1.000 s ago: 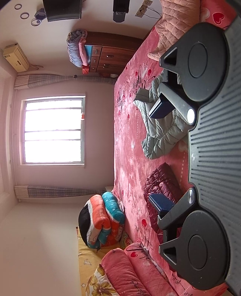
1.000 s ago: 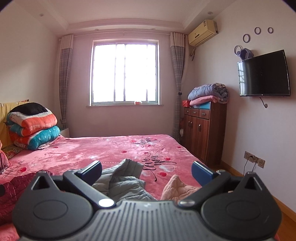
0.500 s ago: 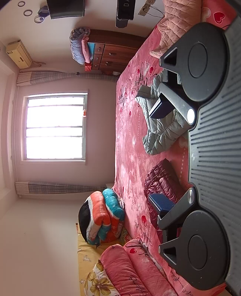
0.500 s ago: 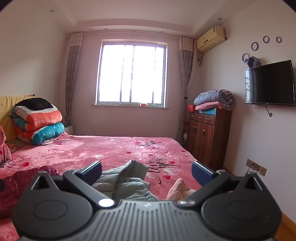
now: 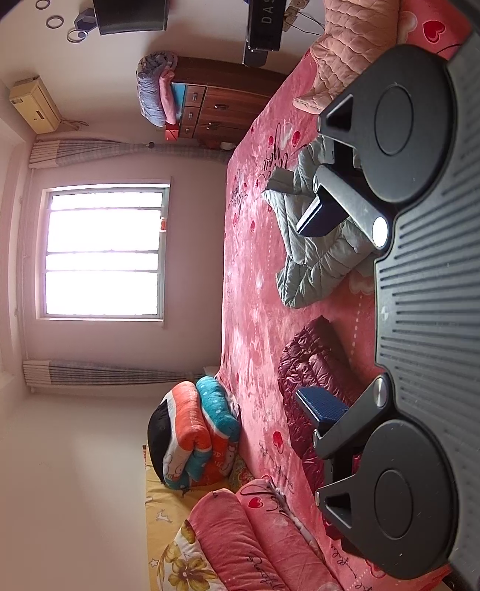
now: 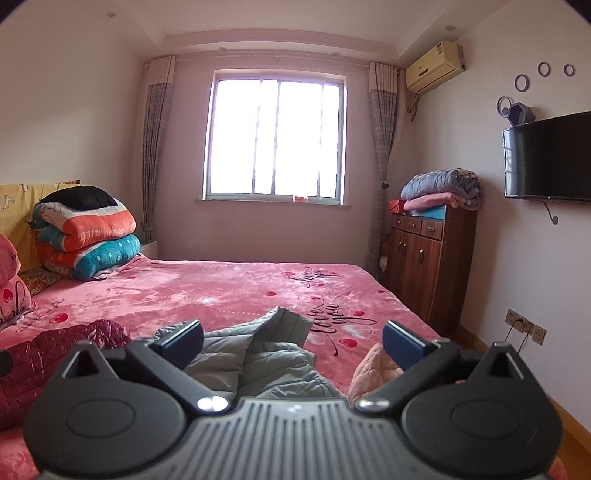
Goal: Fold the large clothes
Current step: 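Move both tools over the bed toward the grey-green puffer jacket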
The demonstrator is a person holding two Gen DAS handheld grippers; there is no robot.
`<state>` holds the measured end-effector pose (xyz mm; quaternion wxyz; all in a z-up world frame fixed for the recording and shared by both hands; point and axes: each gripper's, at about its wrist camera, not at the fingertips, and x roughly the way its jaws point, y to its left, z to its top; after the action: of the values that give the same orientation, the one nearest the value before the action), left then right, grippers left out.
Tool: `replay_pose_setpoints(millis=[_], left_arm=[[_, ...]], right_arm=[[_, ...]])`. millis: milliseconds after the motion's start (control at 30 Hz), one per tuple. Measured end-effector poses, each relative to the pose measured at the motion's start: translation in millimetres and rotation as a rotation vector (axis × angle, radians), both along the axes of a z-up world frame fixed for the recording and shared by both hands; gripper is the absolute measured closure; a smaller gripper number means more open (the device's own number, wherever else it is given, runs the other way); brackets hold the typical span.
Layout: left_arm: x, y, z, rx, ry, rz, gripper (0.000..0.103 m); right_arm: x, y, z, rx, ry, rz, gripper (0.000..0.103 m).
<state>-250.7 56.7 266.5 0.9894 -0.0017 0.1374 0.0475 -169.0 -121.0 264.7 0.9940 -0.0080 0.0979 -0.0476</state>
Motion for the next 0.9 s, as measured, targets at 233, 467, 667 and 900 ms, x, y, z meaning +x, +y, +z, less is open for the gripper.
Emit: replay_pose_setpoints(millis=[233,467,667,900], left_arm=[[19,-7,-27,-0.044,0.024,-0.055,0.0],[50,-29,-60,-0.081,0.079,-0.151,0.0],[86,-58,-84,-0.02,0.118,-0.188,0.0],[129,-84,-106,0.056,0.146,-0.225,0.0]], right_arm=[[20,-18,-68,0.054,0.044,-0.013,0.001],[35,-40,-124,0.031,0.058,-0.049,0.001],[55,-55,-150,0.03,0.106,-0.052,0.001],[79,-72,-165,0.085,0.153,-0.026,0.004]])
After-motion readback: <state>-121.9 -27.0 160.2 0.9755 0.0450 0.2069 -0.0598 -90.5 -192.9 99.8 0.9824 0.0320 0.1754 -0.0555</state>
